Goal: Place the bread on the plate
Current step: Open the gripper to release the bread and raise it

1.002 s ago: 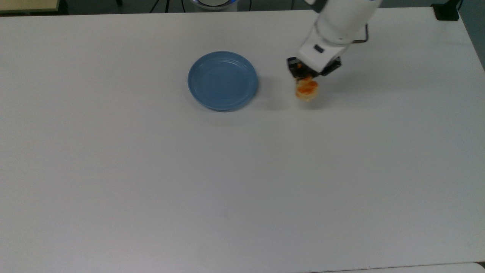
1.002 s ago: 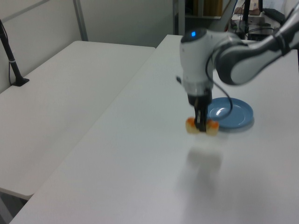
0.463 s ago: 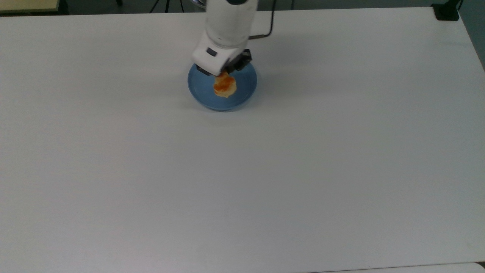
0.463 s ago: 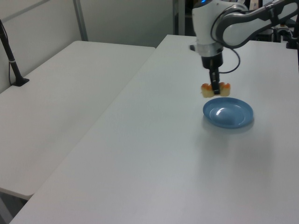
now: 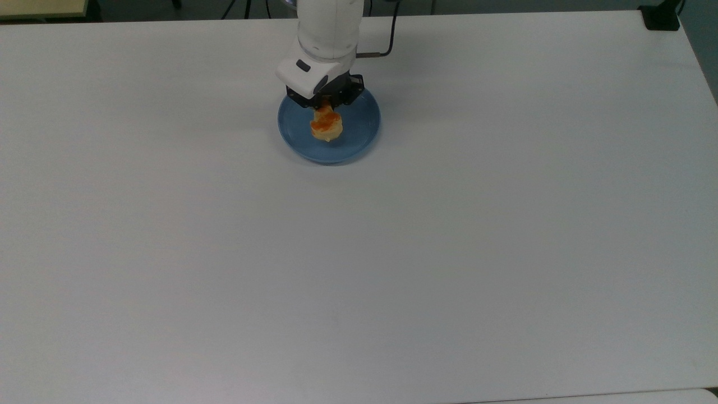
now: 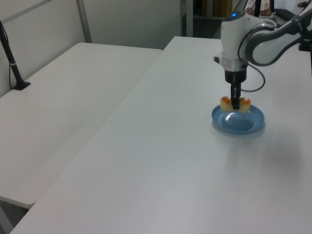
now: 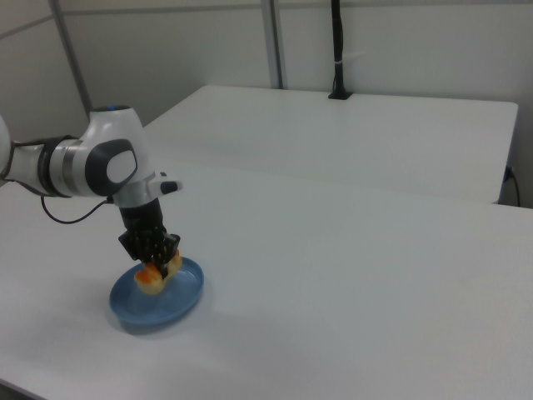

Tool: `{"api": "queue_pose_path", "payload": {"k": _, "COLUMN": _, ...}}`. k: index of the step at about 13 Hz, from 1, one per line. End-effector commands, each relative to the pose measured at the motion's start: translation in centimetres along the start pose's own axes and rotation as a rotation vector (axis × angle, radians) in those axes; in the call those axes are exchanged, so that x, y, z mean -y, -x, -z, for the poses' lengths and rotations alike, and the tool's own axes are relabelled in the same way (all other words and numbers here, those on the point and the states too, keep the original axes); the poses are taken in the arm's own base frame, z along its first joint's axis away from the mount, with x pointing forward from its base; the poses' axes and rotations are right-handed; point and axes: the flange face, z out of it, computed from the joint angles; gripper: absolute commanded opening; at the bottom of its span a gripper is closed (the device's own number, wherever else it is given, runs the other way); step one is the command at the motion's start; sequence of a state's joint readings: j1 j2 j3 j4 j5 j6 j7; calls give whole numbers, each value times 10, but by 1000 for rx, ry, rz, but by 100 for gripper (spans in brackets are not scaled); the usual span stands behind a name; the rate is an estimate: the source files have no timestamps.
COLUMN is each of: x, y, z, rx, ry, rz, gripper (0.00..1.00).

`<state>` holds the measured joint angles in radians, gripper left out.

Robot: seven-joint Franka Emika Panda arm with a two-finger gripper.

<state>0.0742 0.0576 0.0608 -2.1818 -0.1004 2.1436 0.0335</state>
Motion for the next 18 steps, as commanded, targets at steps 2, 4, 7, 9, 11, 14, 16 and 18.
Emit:
{"api": "queue_pose_path", "payload": {"k": 2, "x": 16, "y": 0, "z": -14, "rx": -10, "ry": 12, "rz": -49, "gripper": 29}}
{"api": "queue_pose_path", "payload": {"k": 4, "x": 18, "y": -5, "z": -27, "rx": -5, "ry": 16, "rz": -43, "gripper": 45}}
{"api": "queue_pose_path", "payload": {"k": 7, "x": 11, "y": -5, "z": -26, "rx": 1, "ry": 31, "rz": -40, "gripper": 100}}
{"api": "queue_pose_path", "payload": {"k": 9, "x": 8, "y": -6, "z": -14, "rx": 6, "ry": 34, "rz": -47, "gripper": 100}}
{"api": "queue_pose_path", "payload": {"k": 11, "x": 3, "y": -15, "z": 19, "rx": 35, "ry": 42, "rz": -67, "gripper": 100}}
{"api": "queue_pose_path", "payload": {"k": 14, "x": 1, "y": -23, "z": 85, "rx": 50, "ry": 42, "rz": -86, "gripper": 100}}
{"api": "queue_pose_path", "payload": {"k": 16, "x": -3, "y": -28, "z": 148, "rx": 35, "ry": 18, "rz": -106, "gripper": 100}}
{"api": "queue_pose_path", "payload": {"k": 18, "x": -9, "y": -25, "z": 186, "rx": -5, "ry": 8, "rz": -121, "gripper": 100}}
